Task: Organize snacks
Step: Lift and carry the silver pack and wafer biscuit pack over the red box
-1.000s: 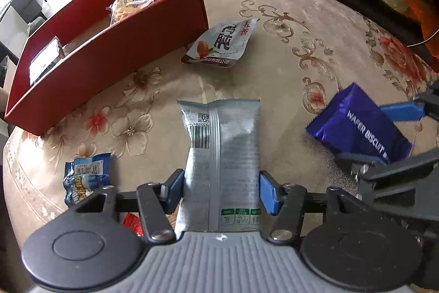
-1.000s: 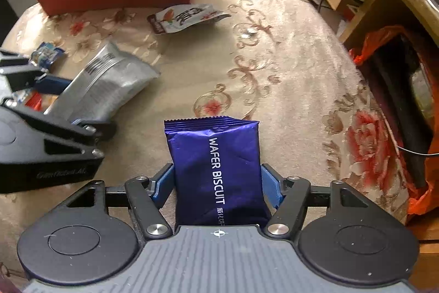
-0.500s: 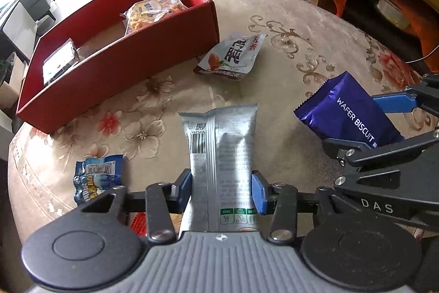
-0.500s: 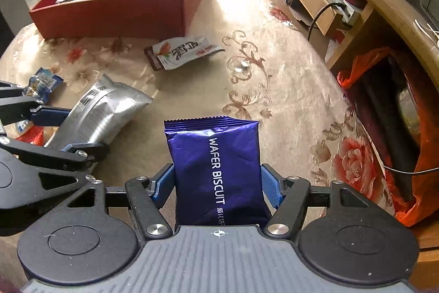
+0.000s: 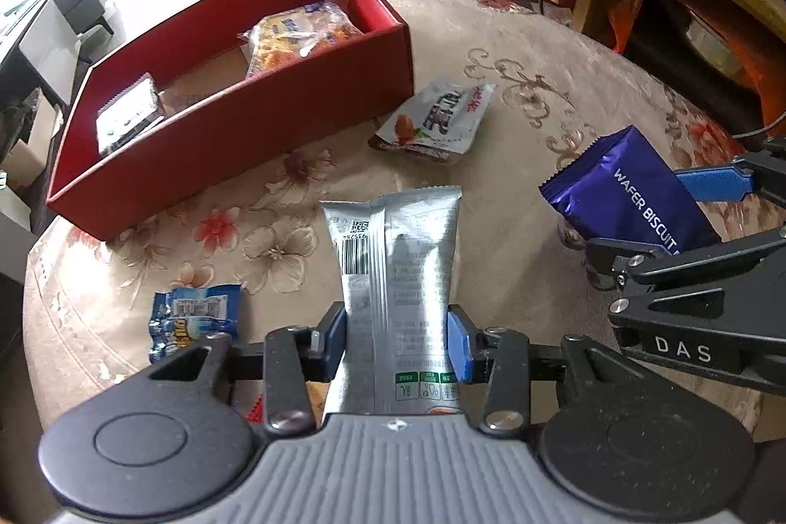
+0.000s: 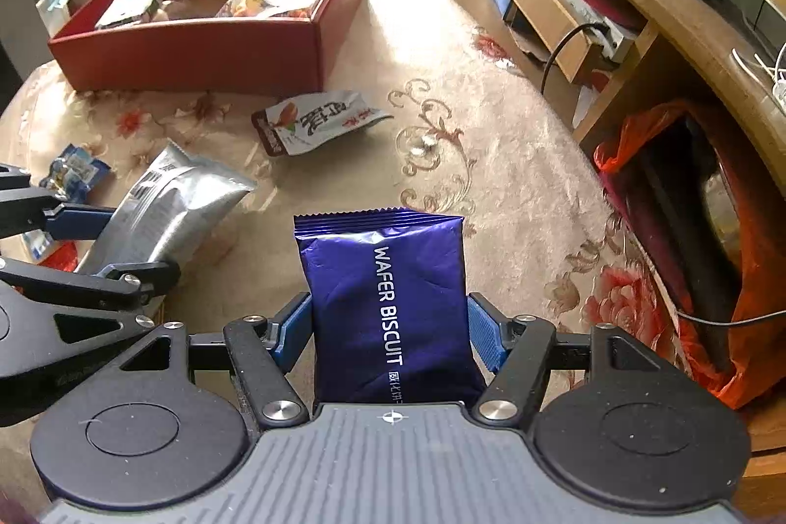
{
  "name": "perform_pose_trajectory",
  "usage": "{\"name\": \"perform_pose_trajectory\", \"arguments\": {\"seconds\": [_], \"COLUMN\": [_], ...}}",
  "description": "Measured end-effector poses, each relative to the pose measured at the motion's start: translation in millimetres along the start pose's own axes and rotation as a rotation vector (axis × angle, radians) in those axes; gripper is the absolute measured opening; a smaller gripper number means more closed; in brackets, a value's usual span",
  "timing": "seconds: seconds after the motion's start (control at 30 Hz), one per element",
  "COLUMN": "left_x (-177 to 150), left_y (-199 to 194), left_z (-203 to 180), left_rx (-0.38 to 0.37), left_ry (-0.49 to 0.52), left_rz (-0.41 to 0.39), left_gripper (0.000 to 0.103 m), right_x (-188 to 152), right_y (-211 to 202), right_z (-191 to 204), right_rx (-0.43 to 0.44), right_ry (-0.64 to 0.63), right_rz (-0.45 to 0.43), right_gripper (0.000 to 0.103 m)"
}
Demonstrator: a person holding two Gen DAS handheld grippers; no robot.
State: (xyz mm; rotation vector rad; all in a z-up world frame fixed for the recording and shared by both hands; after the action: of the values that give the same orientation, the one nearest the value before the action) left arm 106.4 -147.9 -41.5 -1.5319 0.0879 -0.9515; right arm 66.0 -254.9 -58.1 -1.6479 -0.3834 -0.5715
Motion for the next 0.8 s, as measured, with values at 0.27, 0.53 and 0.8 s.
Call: {"name": "perform_pose_trajectory", "arguments": {"seconds": [0.27, 0.53, 0.8], "left_x": [10, 17, 20], "left_y": [-12, -19, -22], "left_z": [13, 28, 38], "left_rx": [0.039, 0.065, 0.089], "left_ry": [-0.028, -0.061, -0.088], "left_rz": [-0.046, -0.077, -0.093], "left_gripper": [0.039, 0.039, 0.039], "right_x": [11, 25, 37], "right_y": [-3, -6, -9], "right_z": [6, 19, 29], "right_rx": [-0.016, -0.004, 0.003], "right_ry": [-0.018, -0.039, -0.047], "right_rz": [-0.027, -0.056, -0.083], "right_gripper": [0.072, 0.072, 0.072]}}
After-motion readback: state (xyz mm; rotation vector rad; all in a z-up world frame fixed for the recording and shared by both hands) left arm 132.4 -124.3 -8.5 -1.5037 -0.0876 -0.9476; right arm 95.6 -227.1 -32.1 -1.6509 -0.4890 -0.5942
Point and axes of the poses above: each gripper's, at about its wrist camera, not at the fingertips, and y roughly the way its jaws point, z to its left, x to its top, the point moved 5 cm from there along y, roughly the way its jaws point, and after that the axes turned 5 degrees about -z, right-handed, at the moved point
